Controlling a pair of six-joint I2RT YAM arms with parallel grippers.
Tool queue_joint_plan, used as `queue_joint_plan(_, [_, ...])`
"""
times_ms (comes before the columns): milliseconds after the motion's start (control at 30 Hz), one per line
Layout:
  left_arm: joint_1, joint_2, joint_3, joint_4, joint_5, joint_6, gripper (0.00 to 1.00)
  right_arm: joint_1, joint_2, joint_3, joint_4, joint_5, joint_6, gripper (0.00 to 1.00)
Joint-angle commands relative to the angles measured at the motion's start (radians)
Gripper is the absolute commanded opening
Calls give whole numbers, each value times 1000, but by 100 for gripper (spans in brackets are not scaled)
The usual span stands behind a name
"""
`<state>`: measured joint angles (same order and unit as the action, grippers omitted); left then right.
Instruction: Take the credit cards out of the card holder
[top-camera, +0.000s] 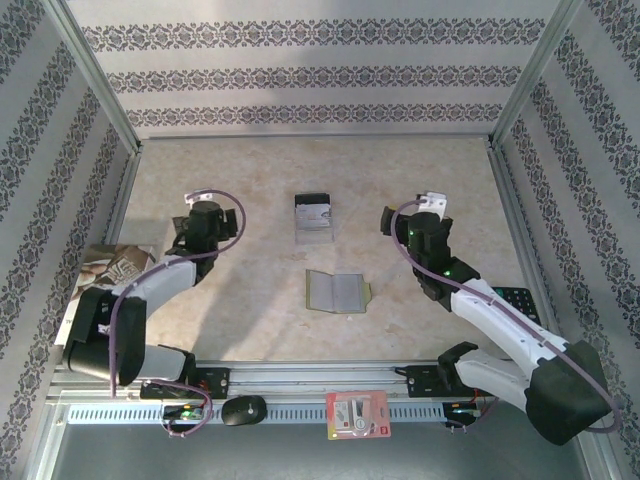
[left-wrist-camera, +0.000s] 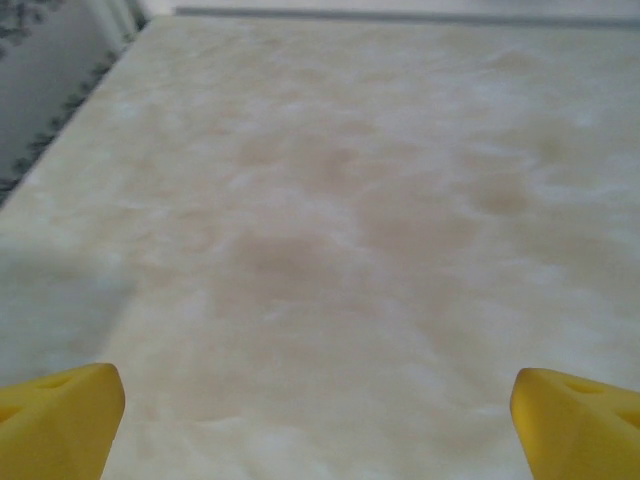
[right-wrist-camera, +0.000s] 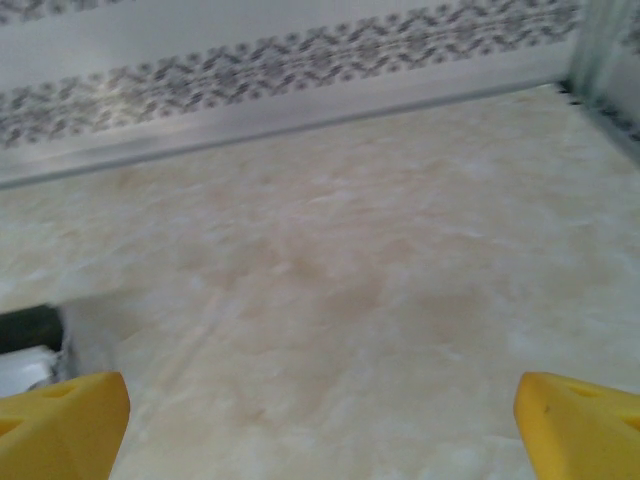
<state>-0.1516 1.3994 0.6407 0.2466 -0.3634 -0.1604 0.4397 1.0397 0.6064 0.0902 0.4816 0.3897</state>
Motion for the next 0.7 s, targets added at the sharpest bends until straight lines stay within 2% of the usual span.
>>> queue_joint_plan(0, [56,65,-66,206,60,146,99,-35,-20,-22,-10,73,26,98])
queue_joint_plan(67, [77,110,-112,359,89,195,99,-55,-21,-26,-8,92,26,98])
queue_joint_plan(100, [112,118,-71,268,172,162,99,-67,-21,-27,-8,112,25,98])
queue_joint_plan(167, [159,144,-41,245,294,136,99,-100,-23,-34,4,120,14,98])
queue_joint_plan(200, [180,146,-47,262,348,114,99,-120,-21,-37,10,125,9,98])
queue_joint_plan(233, [193,159,-100,399,427,119,99,-141,-19,-36,12,126,0,98])
queue_joint_plan(267, [193,162,-134,466,448,136,99,-161,-19,-39,14,119,-12,98])
queue_joint_plan(300, [193,147,-145,454,455,133,99,-183,-19,-42,19,103,-27,98])
queue_joint_plan(400, [186,175,-241,643,489,158,99,-246,-2,-75,67,81,-62,98])
queue_joint_plan(433, [185,218,-284,809,473,153,99,-264,6,-91,94,67,-93,98])
queue_joint_plan(500, [183,168,-254,652,400,125,99,-289,27,-132,178,62,-159,98])
queue_joint_plan(567, [176,205,-272,762,383,136,99,-316,54,-181,297,32,-203,98])
queue_joint_plan(633, [152,179,-266,702,271,122,100,-338,101,-220,404,-6,-234,98])
queue_joint_plan(667, [143,195,-278,747,229,125,99,-350,144,-236,476,-21,-236,98])
